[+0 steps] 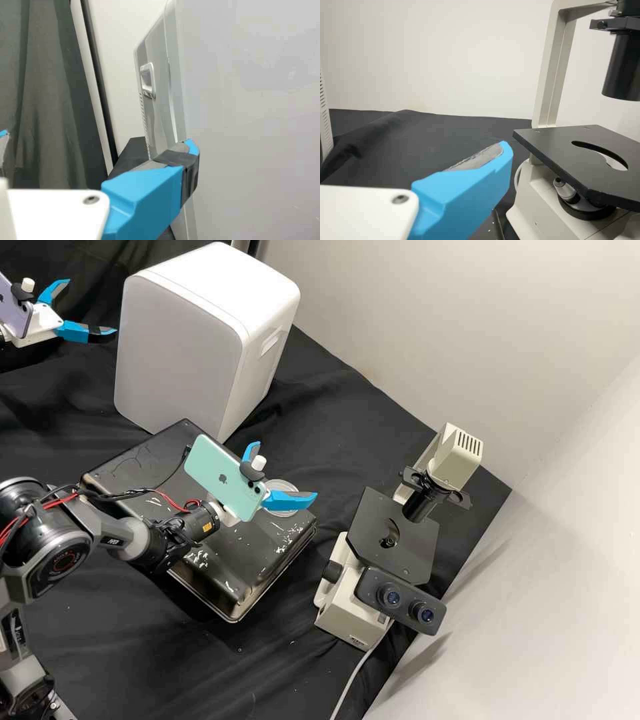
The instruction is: Place the petri dish on the microscope
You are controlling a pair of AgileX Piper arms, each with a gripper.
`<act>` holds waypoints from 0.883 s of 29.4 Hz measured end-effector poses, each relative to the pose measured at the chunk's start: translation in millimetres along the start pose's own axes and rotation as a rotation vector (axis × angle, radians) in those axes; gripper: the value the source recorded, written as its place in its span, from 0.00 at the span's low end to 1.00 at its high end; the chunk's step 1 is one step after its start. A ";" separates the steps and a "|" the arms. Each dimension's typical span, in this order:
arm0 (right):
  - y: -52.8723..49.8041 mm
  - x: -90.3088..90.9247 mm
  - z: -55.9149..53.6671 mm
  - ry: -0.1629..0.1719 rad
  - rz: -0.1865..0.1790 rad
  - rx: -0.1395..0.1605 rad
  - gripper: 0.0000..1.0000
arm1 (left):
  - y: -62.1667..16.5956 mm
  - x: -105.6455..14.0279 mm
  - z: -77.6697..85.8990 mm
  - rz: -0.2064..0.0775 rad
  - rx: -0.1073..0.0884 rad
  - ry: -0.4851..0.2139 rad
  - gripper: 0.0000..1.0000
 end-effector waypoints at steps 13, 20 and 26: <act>0.0 0.0 0.0 0.000 0.000 0.000 1.00 | -0.9 -0.5 2.1 -0.004 -0.021 -0.012 1.00; 0.0 0.0 0.0 0.000 0.000 0.000 1.00 | -7.5 -16.8 21.3 -0.043 -0.069 -0.096 1.00; 0.0 0.0 0.0 0.000 0.000 0.000 1.00 | -8.8 -43.8 45.3 -0.063 -0.071 -0.192 1.00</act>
